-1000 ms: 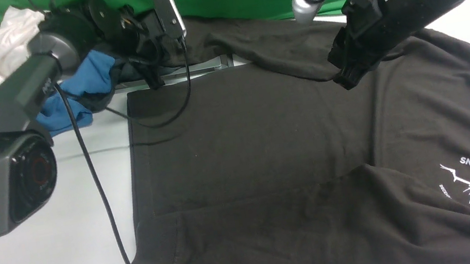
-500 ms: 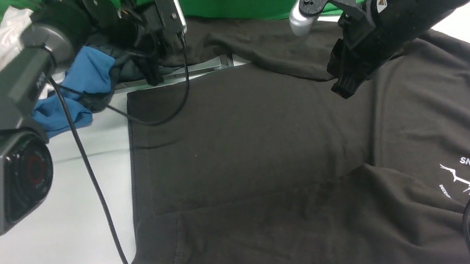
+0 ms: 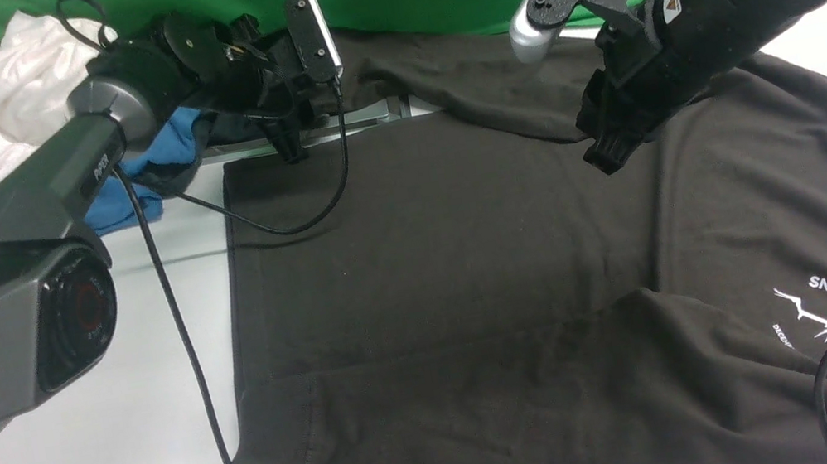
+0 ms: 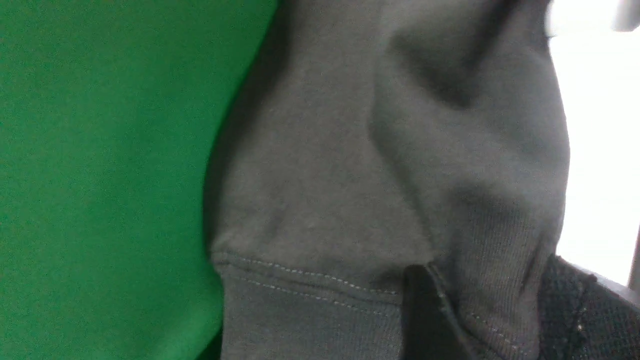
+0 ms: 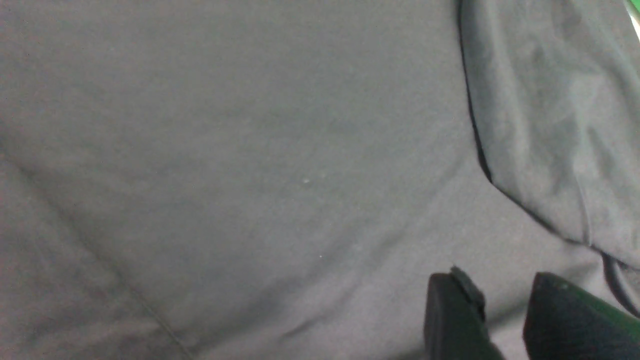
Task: Fold a long-sleeved shirt on a white desktop.
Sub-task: 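Grab the top left corner of the dark shirt with the left gripper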
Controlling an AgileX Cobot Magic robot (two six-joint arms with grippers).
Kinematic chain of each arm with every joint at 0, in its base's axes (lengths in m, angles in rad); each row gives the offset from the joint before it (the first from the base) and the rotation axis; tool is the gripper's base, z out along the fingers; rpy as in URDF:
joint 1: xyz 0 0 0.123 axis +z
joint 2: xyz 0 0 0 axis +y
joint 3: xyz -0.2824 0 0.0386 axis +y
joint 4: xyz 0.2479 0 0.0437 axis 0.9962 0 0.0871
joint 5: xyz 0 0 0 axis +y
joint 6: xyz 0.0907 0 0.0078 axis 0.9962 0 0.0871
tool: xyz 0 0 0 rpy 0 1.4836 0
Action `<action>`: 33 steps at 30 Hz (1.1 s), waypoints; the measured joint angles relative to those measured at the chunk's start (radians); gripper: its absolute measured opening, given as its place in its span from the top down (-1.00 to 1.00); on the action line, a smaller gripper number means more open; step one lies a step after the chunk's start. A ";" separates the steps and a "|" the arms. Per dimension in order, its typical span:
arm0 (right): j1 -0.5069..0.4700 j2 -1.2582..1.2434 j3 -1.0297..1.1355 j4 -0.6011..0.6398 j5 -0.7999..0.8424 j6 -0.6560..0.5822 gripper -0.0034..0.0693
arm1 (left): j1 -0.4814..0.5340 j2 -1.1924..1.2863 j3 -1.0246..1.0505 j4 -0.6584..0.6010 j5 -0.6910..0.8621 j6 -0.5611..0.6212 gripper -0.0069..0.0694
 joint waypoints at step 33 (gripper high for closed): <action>-0.062 0.090 -0.084 0.000 0.074 -0.004 0.09 | 0.000 -0.126 0.001 0.053 0.167 -0.143 0.71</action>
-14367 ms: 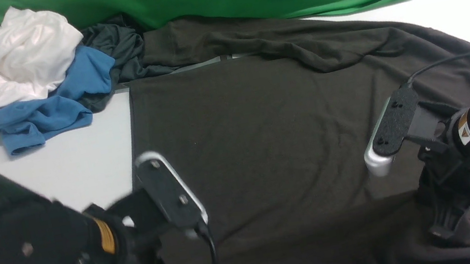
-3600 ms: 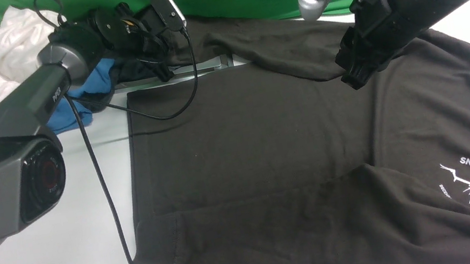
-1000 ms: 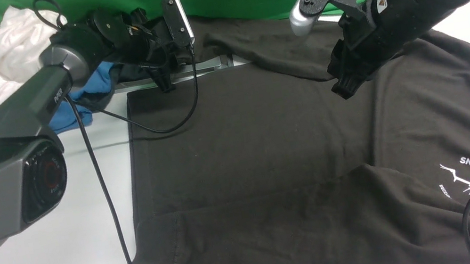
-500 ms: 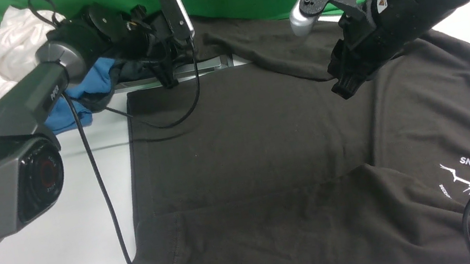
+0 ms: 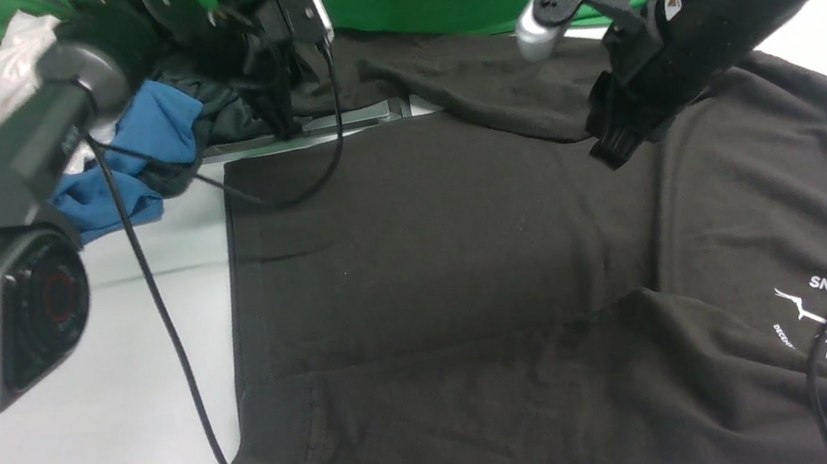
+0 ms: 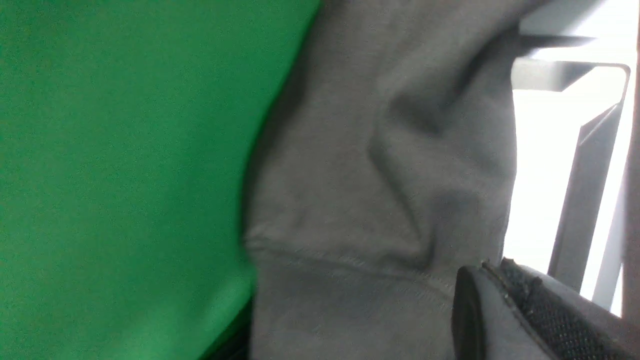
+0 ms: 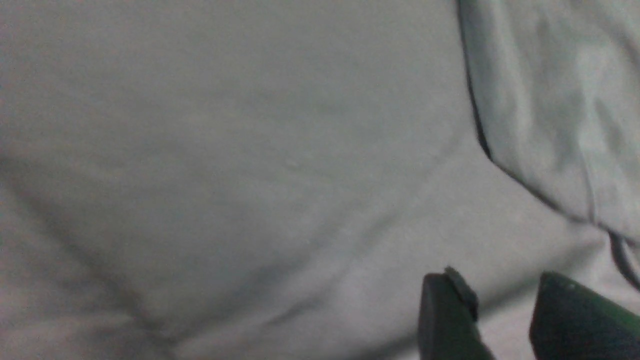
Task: Fold a long-sleeved shirt on a white desktop.
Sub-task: 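Grab the top left corner of the dark shirt with the left gripper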
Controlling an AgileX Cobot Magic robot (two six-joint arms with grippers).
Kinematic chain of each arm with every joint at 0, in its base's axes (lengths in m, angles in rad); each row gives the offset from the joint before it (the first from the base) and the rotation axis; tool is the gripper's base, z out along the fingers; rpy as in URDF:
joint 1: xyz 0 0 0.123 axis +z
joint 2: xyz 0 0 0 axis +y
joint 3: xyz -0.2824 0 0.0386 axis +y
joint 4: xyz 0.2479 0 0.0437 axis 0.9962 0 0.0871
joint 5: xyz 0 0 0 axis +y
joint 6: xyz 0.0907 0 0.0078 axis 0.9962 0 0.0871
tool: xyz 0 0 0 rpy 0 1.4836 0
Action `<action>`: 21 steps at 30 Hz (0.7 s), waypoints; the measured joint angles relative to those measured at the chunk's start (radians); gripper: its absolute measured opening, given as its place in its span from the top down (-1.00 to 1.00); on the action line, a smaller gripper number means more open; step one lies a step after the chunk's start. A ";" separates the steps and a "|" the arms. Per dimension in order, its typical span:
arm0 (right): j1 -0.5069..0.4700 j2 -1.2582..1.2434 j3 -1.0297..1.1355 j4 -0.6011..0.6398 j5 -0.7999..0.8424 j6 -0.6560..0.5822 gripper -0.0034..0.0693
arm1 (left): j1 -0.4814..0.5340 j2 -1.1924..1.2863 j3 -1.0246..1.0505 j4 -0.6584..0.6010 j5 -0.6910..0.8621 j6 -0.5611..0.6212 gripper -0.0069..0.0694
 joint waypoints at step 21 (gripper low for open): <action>-0.050 0.388 -0.397 0.163 -0.008 -0.233 -0.48 | 0.000 -0.079 0.000 0.142 0.145 -0.125 0.71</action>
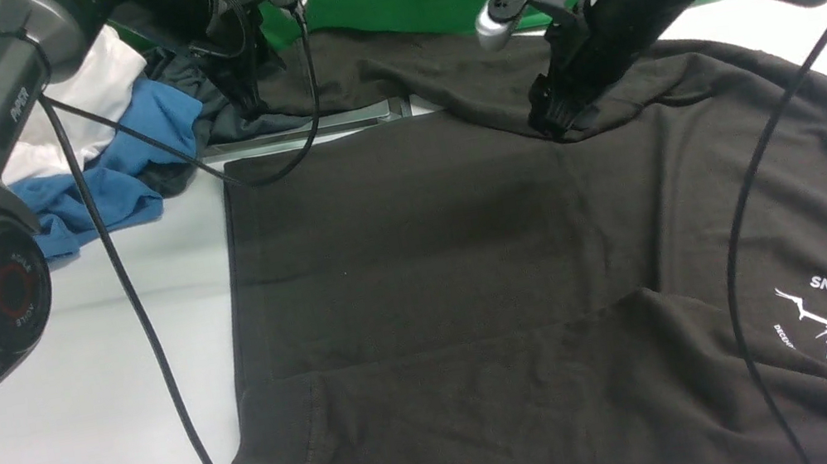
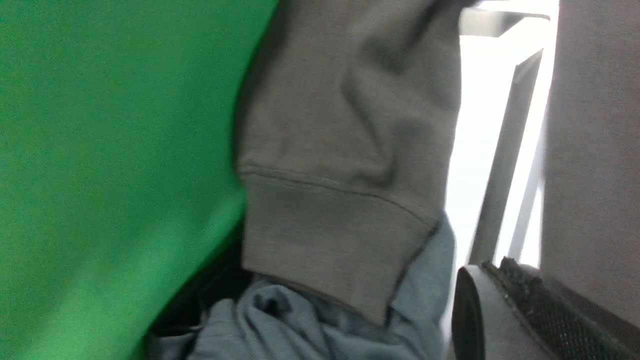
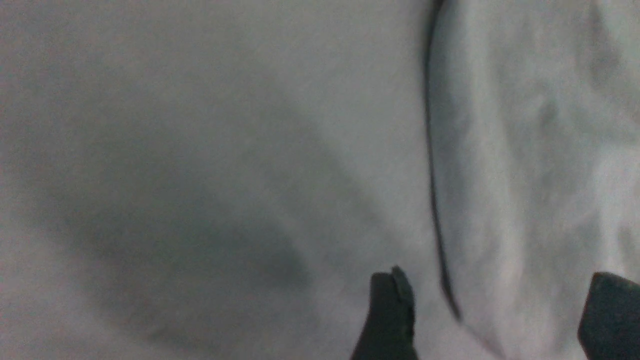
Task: Fold a long-sleeved shirt on a white desktop.
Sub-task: 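Grab the top left corner of the dark shirt with the left gripper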
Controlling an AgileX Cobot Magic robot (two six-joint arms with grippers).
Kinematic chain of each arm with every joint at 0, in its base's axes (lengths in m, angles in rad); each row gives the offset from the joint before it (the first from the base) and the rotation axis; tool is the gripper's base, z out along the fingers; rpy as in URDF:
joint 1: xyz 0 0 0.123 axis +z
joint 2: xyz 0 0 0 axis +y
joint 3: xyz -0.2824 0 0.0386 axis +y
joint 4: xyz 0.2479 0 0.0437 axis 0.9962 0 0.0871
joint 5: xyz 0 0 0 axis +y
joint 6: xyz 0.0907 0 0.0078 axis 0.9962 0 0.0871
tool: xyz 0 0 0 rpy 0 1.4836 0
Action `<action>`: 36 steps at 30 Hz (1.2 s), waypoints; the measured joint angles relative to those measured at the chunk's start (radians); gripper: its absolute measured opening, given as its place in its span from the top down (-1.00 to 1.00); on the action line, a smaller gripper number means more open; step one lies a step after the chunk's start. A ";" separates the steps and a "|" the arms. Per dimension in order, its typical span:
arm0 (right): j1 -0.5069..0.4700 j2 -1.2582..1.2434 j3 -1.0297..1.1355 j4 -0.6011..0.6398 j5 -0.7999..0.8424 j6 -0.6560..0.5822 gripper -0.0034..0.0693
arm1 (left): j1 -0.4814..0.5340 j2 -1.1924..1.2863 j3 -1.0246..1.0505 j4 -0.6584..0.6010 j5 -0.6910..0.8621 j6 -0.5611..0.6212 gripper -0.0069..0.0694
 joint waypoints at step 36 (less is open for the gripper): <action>-0.028 0.103 -0.014 0.030 -0.167 0.043 -0.29 | 0.000 0.000 0.000 0.024 -0.030 -0.050 0.17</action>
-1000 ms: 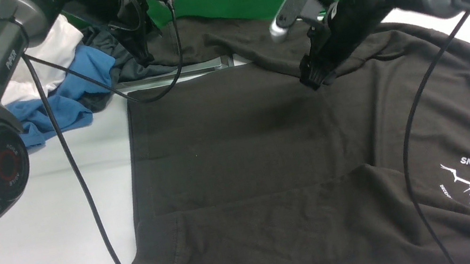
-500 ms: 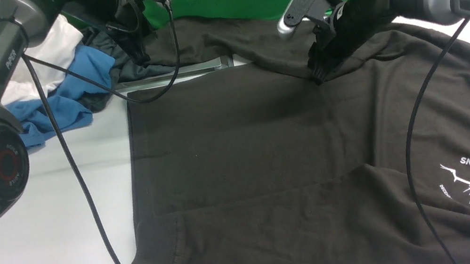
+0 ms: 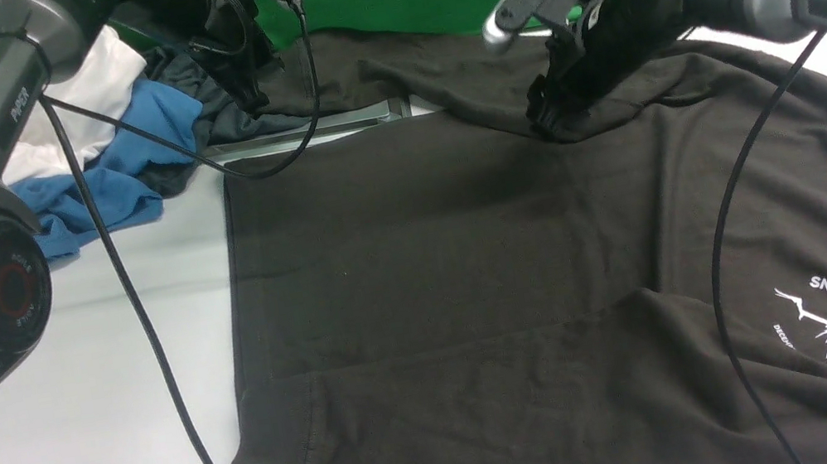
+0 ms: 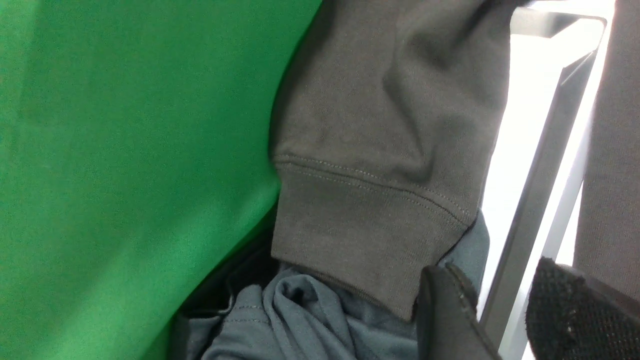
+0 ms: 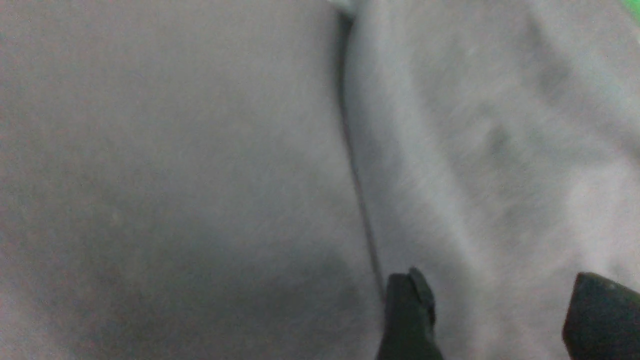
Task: Fold a long-sleeved shirt on a white desktop.
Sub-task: 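Grab the top left corner of the dark shirt with the left gripper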
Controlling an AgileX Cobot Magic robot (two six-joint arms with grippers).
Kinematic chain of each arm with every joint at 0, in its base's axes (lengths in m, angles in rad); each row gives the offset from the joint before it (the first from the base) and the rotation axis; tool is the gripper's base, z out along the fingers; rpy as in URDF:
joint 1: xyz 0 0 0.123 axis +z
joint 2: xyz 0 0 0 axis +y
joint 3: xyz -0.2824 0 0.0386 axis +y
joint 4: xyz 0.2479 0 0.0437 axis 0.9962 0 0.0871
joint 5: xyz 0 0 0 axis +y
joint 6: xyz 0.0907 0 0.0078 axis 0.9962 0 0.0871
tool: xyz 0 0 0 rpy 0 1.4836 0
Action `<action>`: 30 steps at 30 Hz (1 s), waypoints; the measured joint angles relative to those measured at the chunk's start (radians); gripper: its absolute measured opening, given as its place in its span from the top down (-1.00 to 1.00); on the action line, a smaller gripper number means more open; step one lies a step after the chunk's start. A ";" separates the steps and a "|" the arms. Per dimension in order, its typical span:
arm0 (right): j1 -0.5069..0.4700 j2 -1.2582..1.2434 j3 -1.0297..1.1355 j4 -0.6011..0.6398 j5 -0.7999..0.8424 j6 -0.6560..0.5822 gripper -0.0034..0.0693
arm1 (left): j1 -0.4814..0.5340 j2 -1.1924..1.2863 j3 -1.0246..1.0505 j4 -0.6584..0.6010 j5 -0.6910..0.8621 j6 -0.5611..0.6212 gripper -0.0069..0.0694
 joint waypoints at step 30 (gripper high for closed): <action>-0.029 -0.001 -0.003 -0.011 -0.013 -0.004 0.77 | 0.004 0.005 0.000 -0.042 -0.040 0.001 0.17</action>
